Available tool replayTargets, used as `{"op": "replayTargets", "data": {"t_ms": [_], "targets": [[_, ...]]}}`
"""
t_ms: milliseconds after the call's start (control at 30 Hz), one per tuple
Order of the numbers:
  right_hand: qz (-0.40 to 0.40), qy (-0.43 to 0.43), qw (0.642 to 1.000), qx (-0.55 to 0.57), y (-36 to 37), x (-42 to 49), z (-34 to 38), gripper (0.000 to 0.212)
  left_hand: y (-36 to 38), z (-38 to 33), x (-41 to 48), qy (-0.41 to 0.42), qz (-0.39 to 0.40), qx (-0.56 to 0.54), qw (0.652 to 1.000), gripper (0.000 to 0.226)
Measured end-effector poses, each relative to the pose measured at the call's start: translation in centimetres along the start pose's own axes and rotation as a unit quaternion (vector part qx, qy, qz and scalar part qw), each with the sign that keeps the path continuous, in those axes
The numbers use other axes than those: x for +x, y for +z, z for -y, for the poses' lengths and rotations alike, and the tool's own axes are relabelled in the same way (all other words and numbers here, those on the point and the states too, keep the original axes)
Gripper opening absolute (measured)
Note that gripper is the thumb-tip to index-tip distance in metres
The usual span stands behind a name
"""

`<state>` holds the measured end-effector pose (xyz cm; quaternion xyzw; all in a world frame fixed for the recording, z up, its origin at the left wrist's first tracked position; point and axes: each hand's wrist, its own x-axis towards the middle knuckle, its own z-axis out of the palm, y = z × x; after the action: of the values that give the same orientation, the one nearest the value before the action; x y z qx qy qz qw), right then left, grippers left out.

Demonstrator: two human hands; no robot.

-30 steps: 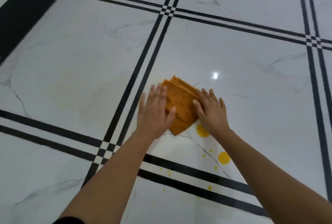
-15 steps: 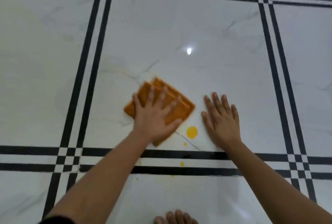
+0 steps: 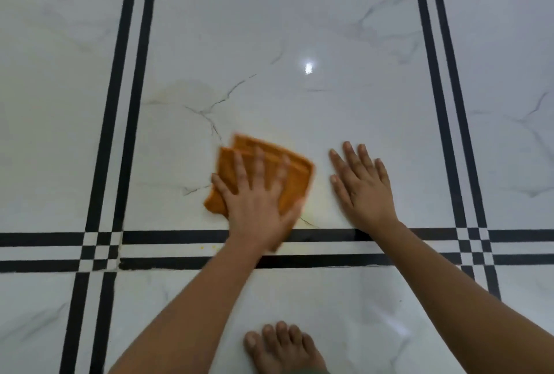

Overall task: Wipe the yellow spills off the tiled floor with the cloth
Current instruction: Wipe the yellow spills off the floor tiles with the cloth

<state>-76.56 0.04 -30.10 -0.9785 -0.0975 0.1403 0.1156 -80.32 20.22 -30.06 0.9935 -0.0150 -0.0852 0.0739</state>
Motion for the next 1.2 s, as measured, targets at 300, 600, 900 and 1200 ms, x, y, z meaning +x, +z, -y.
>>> {"op": "replayTargets", "data": {"t_ms": [300,600,900,1200], "targets": [[-0.003,0.006,1.0,-0.006,0.3,-0.4,0.3,0.06,0.0,1.4,0.9,-0.093,-0.017,0.002,0.996,0.077],[0.009,0.015,1.0,0.006,1.5,-2.7,3.4,0.065,0.2,4.4,-2.6,-0.076,-0.021,0.018,0.997,0.076],[0.012,-0.034,0.999,0.04,3.0,-4.4,8.6,0.06,0.1,9.0,-6.7,-0.218,-0.021,-0.029,0.975,0.078],[0.029,-0.071,0.997,0.004,3.5,-3.6,10.4,0.06,-0.2,10.4,-5.8,-0.121,0.003,0.009,0.993,0.076]]}}
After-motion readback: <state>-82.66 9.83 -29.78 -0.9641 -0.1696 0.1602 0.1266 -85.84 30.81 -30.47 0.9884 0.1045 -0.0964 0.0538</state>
